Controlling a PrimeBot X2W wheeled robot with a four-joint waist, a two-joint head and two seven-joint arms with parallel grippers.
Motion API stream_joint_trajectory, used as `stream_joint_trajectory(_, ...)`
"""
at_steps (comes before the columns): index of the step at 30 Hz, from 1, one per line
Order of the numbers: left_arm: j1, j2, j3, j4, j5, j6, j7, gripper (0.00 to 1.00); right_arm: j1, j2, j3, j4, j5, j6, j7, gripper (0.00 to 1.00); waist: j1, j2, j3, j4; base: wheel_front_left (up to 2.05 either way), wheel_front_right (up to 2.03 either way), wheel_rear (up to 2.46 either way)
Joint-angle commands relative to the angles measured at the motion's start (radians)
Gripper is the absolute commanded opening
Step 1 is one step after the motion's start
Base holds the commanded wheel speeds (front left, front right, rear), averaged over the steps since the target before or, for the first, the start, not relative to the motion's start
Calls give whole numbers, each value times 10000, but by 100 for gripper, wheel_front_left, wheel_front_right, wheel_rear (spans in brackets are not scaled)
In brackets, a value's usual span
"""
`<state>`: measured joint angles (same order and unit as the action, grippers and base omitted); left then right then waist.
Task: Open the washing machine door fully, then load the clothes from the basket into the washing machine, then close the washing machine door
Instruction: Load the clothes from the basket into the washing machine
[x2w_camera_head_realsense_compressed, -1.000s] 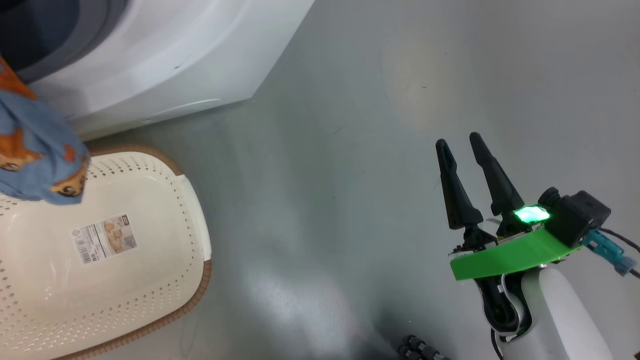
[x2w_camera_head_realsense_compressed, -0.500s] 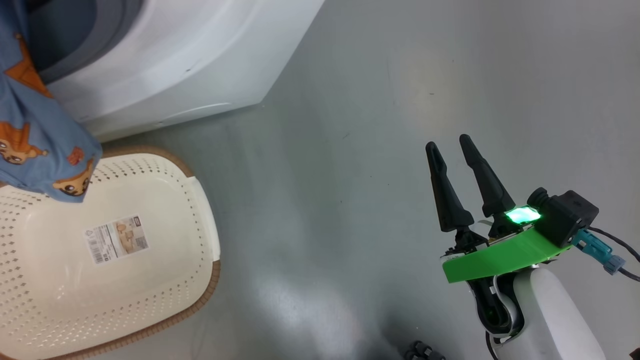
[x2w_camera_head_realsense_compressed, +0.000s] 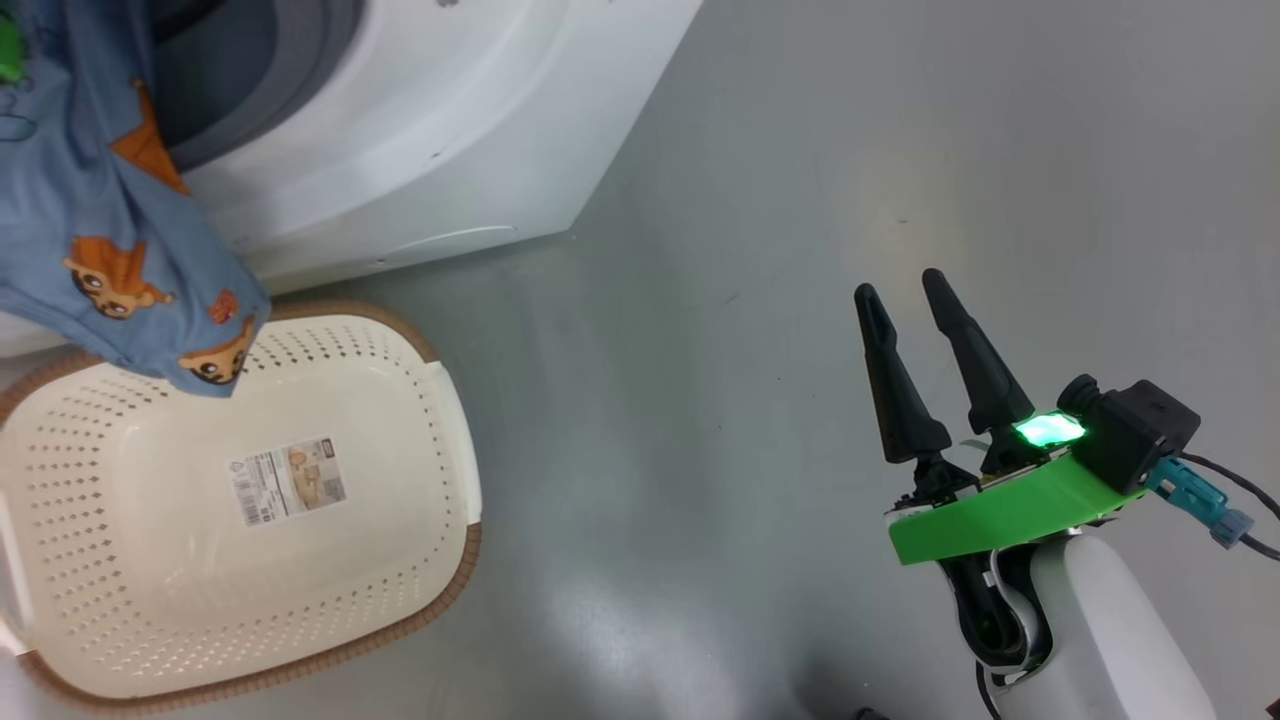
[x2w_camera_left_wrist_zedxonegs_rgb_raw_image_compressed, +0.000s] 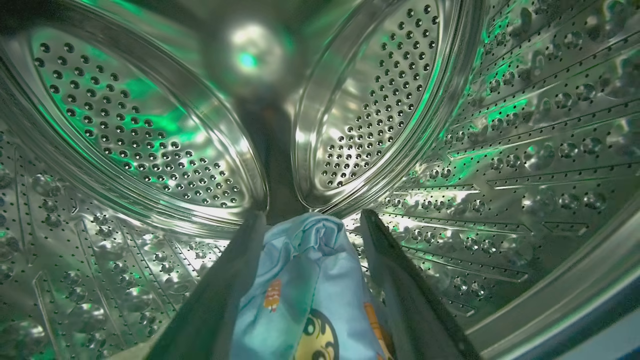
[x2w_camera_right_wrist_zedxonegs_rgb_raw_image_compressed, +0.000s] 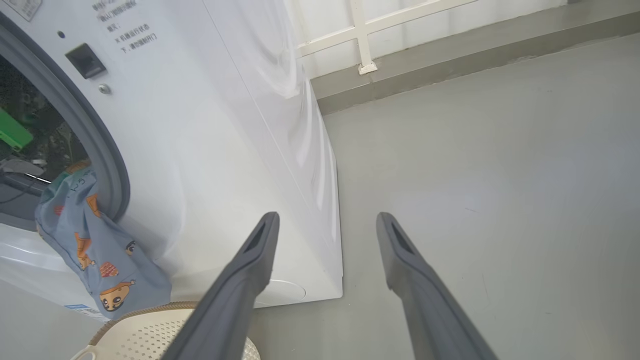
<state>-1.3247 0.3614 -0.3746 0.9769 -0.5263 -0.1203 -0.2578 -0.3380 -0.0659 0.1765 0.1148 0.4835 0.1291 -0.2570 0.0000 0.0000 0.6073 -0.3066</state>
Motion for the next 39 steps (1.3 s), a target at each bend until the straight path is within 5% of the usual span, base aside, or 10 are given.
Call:
stream_joint_trajectory(1, 325, 284, 230, -459, 10, -86, -39, 100, -19, -104, 106, -202, -134, 16, -48, 100, 0, 0, -149, 166, 0, 0, 0)
stream_joint_trajectory(27, 7389, 428, 2326, -7037, 423, 5, -39, 100, -9, -385, -143, -235, -20, 16, -48, 100, 0, 0, -956, 1113, 0, 0, 0)
stream_joint_trajectory(39, 10106, -201, 3355, -9316, 796, 188, -39, 100, -36, -462, -203, -395, -35, 16, -48, 100, 0, 0, -882, 1302, 0, 0, 0)
